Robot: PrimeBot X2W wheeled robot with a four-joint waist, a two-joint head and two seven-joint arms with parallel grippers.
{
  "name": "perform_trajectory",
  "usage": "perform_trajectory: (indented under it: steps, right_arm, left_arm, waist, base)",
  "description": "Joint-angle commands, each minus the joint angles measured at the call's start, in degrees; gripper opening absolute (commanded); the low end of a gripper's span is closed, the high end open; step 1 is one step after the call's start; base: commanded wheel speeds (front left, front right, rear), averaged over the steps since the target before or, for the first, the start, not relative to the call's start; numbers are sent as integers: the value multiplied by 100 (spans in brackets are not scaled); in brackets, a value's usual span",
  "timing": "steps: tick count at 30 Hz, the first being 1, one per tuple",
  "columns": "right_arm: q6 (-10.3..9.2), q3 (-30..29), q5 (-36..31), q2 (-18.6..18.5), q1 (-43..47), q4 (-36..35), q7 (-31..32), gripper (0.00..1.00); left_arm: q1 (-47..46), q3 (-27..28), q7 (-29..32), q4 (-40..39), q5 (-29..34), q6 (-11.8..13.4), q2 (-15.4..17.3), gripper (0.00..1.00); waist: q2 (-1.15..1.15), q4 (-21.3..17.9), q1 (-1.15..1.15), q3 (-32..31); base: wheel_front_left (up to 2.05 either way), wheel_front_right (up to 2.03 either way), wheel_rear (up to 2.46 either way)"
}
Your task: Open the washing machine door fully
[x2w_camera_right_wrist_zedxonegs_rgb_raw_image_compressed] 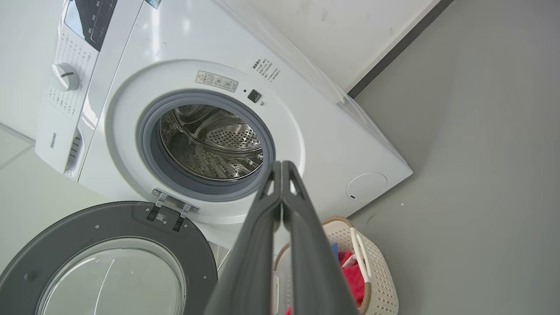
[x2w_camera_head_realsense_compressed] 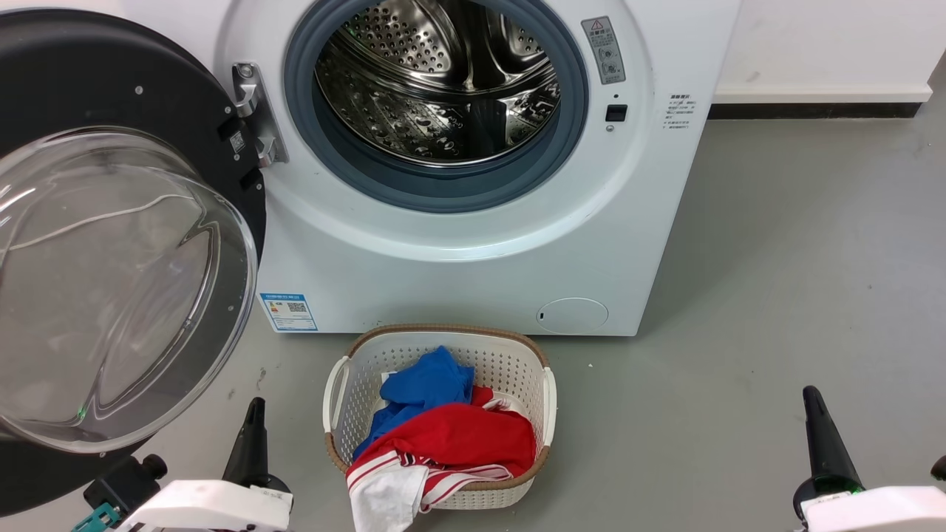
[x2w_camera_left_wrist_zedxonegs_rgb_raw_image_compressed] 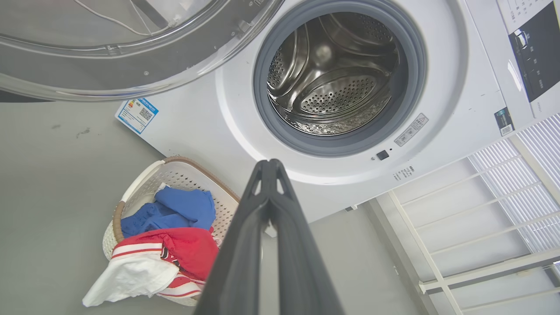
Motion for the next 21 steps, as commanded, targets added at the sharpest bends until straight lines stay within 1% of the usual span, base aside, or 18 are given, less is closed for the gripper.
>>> perform_trajectory:
  steps: [1,21]
  right_arm:
    - [1,6,188,-50,-186,-26,34,0]
    - [1,9,1493,-58,-489,200,356,0]
  left_arm:
    - [-155,27,41,-47,-187,-26,14,0]
    - [-321,92,367,-1,-1536,-36,15,0]
  waist:
    - [0,-3,0,1]
    - [0,-46,0,15]
  base:
    - [0,0,0]
    - [0,0,0]
